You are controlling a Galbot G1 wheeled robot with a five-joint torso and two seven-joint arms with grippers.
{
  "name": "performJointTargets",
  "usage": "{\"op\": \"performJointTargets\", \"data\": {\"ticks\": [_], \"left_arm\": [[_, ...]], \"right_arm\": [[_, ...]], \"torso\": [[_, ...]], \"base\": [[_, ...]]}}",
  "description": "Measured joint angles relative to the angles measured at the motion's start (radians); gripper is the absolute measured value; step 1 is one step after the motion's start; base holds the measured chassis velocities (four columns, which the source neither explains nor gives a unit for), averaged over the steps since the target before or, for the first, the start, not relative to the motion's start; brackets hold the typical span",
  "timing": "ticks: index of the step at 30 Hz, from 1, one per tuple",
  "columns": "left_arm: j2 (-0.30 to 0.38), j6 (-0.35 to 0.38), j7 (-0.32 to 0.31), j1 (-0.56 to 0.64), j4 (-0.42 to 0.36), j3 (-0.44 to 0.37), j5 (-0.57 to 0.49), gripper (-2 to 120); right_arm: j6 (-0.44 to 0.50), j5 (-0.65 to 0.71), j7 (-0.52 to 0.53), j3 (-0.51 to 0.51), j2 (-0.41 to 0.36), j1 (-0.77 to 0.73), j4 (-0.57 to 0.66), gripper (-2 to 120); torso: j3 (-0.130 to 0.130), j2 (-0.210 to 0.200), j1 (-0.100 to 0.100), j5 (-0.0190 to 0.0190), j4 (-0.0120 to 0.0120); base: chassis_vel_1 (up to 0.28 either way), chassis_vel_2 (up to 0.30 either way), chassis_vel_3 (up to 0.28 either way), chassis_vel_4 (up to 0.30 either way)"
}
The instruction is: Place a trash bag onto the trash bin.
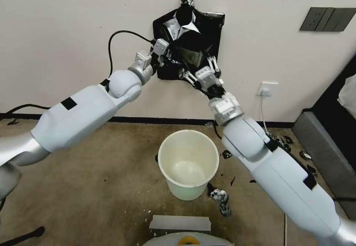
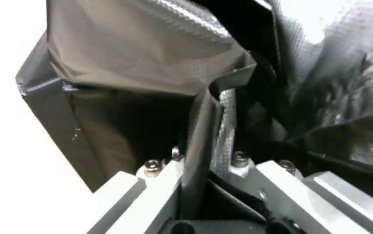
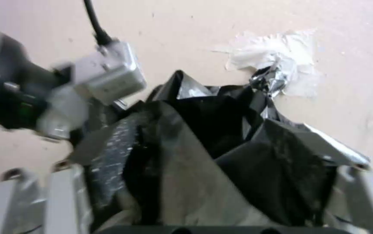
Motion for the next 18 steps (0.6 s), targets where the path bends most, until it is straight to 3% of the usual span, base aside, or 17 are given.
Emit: {"op": "performJointTargets", "data": {"ticks": [3, 18], "left_arm": [[0.002, 0.000, -0.002, -0.001, -0.002, -0.001, -0.007, 0], [-0.007, 0.000, -0.010, 0.026, -0.003, -0.023, -0.018, 0]], "right_arm": [[-0.021, -0.002, 0.009, -0.029, 0.003, 0.052, -0.046, 90], [-0.041, -0.047, 0.034, -0.093, 0.032, 0.120, -0.201, 71]], "torso": [[0.000, 0.000, 0.000, 0.0001, -0.0001], [0.000, 0.000, 0.000, 0.0002, -0.0001]], "base": [[0.000, 0.000, 0.000, 0.000], [0.000, 0.000, 0.000, 0.000]]}}
